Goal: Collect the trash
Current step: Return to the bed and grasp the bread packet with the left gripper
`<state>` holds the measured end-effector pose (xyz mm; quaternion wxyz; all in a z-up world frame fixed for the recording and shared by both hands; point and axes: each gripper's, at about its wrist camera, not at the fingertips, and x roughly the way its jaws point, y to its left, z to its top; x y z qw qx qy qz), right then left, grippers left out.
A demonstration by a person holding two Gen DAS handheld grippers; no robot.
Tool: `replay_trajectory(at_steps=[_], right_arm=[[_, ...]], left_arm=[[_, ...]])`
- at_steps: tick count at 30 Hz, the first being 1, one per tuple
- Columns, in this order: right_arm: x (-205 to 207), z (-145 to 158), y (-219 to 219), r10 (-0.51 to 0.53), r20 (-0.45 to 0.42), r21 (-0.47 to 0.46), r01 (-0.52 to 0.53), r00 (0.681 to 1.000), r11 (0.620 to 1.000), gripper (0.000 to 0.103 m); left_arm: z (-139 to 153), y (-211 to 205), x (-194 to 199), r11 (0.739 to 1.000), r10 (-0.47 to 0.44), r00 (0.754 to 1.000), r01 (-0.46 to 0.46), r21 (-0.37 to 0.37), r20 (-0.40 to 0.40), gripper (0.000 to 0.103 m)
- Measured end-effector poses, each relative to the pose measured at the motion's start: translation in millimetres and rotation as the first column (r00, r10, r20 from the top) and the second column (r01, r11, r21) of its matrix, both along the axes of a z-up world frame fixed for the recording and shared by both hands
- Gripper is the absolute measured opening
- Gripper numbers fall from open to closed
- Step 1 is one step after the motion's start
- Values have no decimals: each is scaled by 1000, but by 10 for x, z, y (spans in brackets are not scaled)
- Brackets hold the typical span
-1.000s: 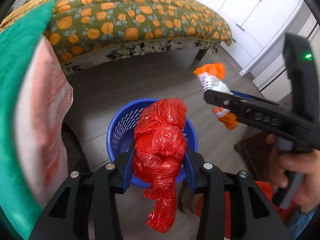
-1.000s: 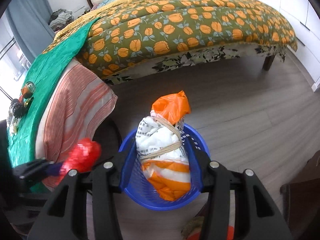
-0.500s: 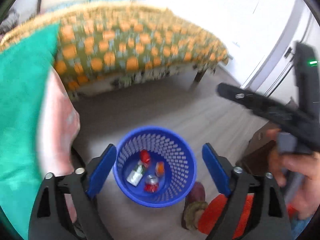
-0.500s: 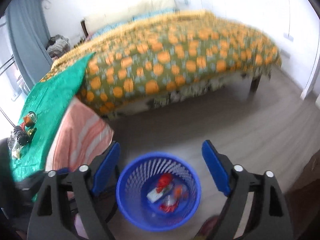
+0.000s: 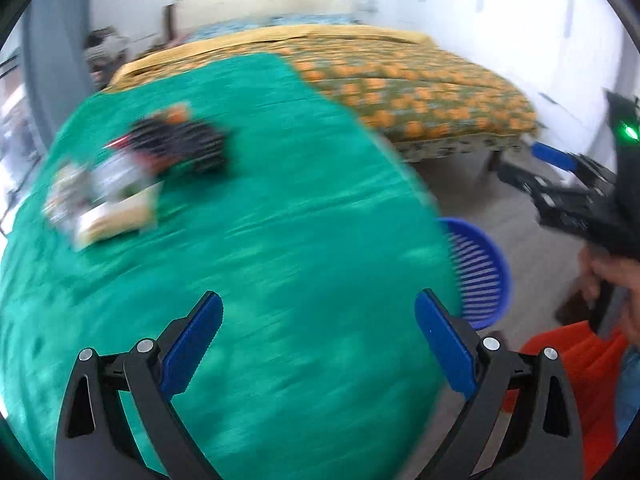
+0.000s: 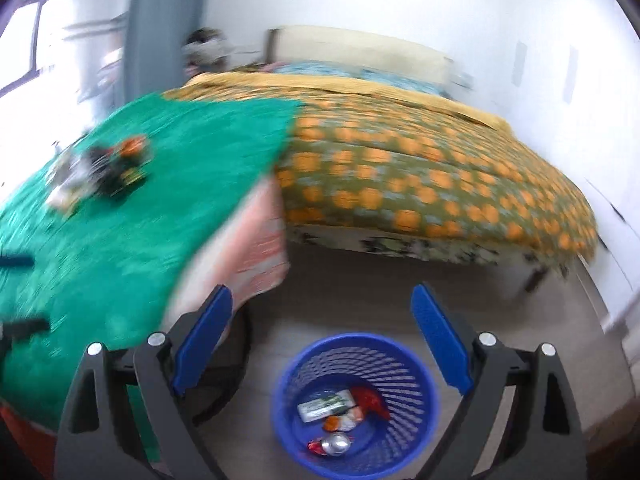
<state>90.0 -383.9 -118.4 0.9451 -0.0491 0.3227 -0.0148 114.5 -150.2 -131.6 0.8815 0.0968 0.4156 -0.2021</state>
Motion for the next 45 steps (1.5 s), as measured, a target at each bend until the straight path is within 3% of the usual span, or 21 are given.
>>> replay_trajectory(at_steps=[5, 10, 17, 22, 31, 33, 34, 35, 38, 42, 45], right_arm=[[-87, -59, 857, 142, -34, 29, -141, 989, 990, 89], [75, -11, 1561, 249, -78, 81, -243, 965, 967, 89], [513, -131, 2423, 366, -173, 113, -351, 914, 930, 89], [642, -301, 2619, 368, -227, 101, -354, 902, 930, 89], [649, -333, 2599, 360, -239, 125, -339, 902, 932, 89], [649, -330, 2597, 358, -238, 122, -338, 903, 933, 89], [654, -327, 2575, 359, -239, 125, -338, 902, 933, 89], [651, -328, 2569, 359, -239, 128, -337, 902, 933, 89], [644, -330, 2575, 359, -238, 128, -337, 903, 933, 89], [645, -328, 2557, 357, -237, 130, -335, 903, 933, 89], [665, -326, 2529, 358, -236, 136, -334, 904, 933, 89]], left_arm=[[4, 694, 47, 994, 108, 994, -108, 24, 8, 96], [-24, 1341, 229, 979, 204, 979, -204, 26, -7, 96], [75, 1966, 761, 970, 241, 970, -241, -9, 28, 97], [93, 2150, 1338, 980, 196, 979, -198, 20, 63, 97], [-93, 2151, 2045, 983, 185, 983, -185, 9, 19, 97], [-99, 2106, 2096, 986, 168, 986, -168, 8, 15, 94], [-94, 2086, 2108, 988, 156, 988, -156, 5, 17, 87], [-95, 2067, 2129, 989, 148, 989, -148, 3, 15, 74], [-93, 2062, 2141, 987, 158, 988, -158, -16, -1, 52], [-18, 2107, 1983, 983, 181, 983, -182, -7, -40, 47], [85, 2187, 1648, 987, 158, 984, -157, 11, -83, 47]])
